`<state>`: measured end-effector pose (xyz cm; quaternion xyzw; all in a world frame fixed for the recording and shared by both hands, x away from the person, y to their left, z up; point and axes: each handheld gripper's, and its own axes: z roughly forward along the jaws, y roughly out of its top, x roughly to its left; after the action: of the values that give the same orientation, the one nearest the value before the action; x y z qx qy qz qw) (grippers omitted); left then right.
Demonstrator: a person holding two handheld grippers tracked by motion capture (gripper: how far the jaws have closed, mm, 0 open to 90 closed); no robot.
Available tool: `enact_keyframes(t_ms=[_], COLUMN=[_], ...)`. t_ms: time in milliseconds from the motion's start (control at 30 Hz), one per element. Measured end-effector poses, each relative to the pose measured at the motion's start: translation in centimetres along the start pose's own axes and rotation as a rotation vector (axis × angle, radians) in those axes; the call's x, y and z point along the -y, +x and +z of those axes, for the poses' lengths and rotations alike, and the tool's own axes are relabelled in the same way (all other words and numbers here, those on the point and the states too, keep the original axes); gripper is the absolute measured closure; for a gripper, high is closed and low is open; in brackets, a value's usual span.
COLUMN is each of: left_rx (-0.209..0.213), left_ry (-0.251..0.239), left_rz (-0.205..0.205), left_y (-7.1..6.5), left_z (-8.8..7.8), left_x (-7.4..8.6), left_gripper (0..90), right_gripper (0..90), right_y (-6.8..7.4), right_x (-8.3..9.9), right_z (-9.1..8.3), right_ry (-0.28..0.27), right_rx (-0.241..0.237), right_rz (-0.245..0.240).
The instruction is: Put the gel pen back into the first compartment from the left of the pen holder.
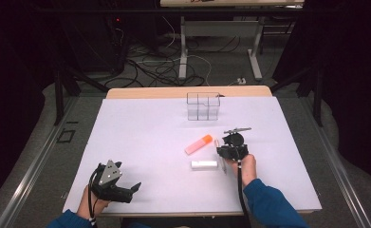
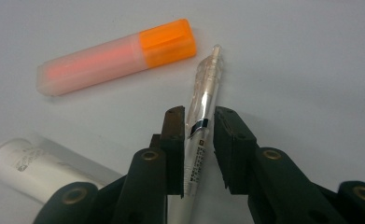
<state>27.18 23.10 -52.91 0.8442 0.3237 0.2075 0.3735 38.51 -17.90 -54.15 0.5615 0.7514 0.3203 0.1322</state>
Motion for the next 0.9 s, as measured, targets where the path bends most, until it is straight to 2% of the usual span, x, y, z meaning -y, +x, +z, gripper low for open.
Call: enact_keyframes(t_ms=[133, 300, 400, 600, 700, 900], left_rx=[-0.001, 0.003, 0.002, 0.0, 0.001, 0.003], left_ry=[-0.002, 0.0, -0.001, 0.001, 0.002, -0.001], left_rz=[-0.001, -0.009, -0.011, 0.0, -0.006, -0.008], left_y=[0.0, -0.1, -0.1, 0.0, -0.1, -0.1], left_z=[0.0, 0.0, 0.0, 0.0, 0.0, 0.0], left_x=[0.0, 0.0, 0.0, 0.0, 0.0, 0.0], left_gripper=[0.3, 0.3, 0.3, 0.3, 0.3, 0.3], right_gripper=[74.7, 74.8, 74.9, 74.9, 75.1, 76.0], right_y=[0.4, 0.4, 0.5, 0.9, 1.0, 1.0], right_x=[-0.1, 0.0, 0.1, 0.2, 0.2, 0.2], right_z=[0.2, 0.6, 0.8, 1.1, 1.1, 1.1], right_ry=[0.013, 0.006, 0.013, 0.019, 0.024, 0.022], right_rx=[0.029, 0.038, 0.048, 0.069, 0.081, 0.074], right_rz=[-0.028, -0.031, -0.049, -0.064, -0.063, -0.051])
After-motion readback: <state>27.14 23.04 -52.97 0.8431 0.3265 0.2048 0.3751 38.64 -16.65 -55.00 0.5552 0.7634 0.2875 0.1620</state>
